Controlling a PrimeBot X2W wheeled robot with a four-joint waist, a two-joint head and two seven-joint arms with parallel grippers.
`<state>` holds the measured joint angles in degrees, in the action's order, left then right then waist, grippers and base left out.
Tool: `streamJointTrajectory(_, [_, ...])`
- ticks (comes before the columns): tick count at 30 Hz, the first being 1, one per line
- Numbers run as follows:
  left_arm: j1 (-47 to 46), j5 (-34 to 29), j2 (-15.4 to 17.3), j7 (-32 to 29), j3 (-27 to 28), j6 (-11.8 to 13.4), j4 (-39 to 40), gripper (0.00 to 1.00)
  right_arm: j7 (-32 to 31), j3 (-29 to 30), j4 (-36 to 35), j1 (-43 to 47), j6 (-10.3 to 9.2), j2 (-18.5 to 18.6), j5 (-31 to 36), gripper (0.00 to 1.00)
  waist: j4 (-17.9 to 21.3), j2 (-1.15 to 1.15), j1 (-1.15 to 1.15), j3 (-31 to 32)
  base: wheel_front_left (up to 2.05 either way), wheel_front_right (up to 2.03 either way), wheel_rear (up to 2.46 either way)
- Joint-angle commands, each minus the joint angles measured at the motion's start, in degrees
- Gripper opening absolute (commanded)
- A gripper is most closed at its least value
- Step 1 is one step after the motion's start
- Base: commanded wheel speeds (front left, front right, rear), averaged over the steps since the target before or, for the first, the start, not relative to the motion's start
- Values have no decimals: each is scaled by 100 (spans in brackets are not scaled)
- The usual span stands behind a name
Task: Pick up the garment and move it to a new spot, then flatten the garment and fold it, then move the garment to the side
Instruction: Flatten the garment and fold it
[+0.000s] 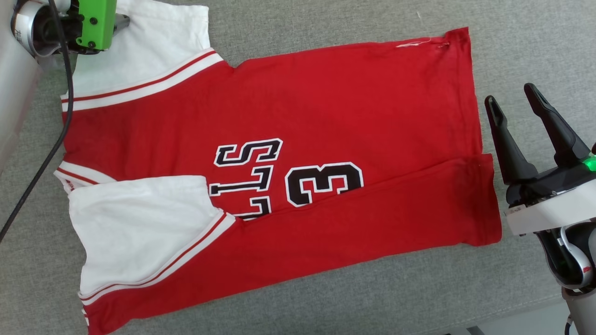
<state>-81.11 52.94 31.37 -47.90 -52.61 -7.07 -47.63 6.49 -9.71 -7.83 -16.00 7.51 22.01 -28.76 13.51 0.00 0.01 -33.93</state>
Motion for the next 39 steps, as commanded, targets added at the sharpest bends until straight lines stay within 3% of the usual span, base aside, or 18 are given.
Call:
streamJointTrajectory(1, [351,77,-52,-110,-128,-30,-134,29,61,2,31,-118,-2,32,-72,100,-9,0,-1,92,0,0,0])
streamJointTrajectory(2, [399,80,-52,-96,-171,-33,-153,0,64,2,61,-128,-2,56,-102,100,-16,0,-1,129,0,0,0])
streamJointTrajectory(8, [492,118,-43,504,-293,-39,37,0,45,155,90,-268,-2,286,-149,100,-172,0,-1,418,0,0,0])
streamJointTrajectory(14, [603,124,124,1404,-519,-41,632,0,-579,188,120,-665,-2,714,-204,100,-463,0,-1,886,0,0,0])
streamJointTrajectory(20, [830,140,259,2060,-864,-41,1415,0,-1634,-180,393,-1377,-2,1269,-726,100,-818,0,-1,1212,0,0,0])
streamJointTrajectory(29, [1021,15,298,2674,-966,7,2263,0,-3802,-893,1569,-2265,-2,1981,-1653,100,-1278,0,-1,1180,0,0,0])
streamJointTrajectory(32, [1092,-159,313,2830,-1024,157,2716,0,-4465,-1314,2105,-2630,-2,2056,-1812,100,-1433,0,-1,981,0,0,0])
streamJointTrajectory(39, [1131,-258,287,2965,-1016,366,3205,0,-4487,-1644,2922,-3118,-2,1808,-1726,100,-1605,0,-1,640,0,0,0])
